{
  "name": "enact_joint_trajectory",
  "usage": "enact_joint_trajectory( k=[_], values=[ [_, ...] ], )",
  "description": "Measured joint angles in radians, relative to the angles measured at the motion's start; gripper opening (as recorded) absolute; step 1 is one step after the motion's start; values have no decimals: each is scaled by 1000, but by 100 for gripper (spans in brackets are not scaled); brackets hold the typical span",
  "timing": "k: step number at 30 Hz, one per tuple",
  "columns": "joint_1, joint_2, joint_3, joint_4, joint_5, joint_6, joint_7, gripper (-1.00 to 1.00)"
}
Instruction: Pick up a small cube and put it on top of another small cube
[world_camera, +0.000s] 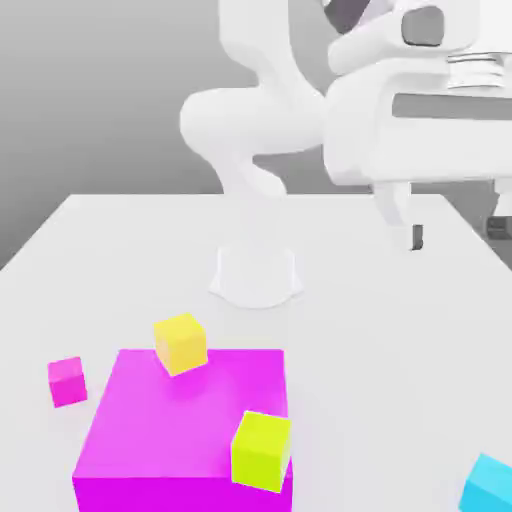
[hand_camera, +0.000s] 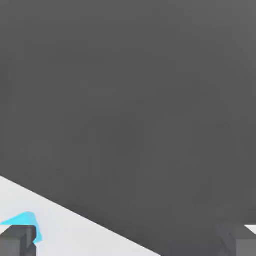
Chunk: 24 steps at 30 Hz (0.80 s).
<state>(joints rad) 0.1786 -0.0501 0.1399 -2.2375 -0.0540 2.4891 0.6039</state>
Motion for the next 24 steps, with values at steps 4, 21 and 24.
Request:
enact_joint_trajectory(
  k=[4, 21, 24],
  values=[
    [44, 146, 18, 12, -27, 36, -26, 0],
    [156, 609, 15, 73, -143, 223, -43, -100],
    [157, 610, 15, 73, -143, 222, -43, -100]
  ],
)
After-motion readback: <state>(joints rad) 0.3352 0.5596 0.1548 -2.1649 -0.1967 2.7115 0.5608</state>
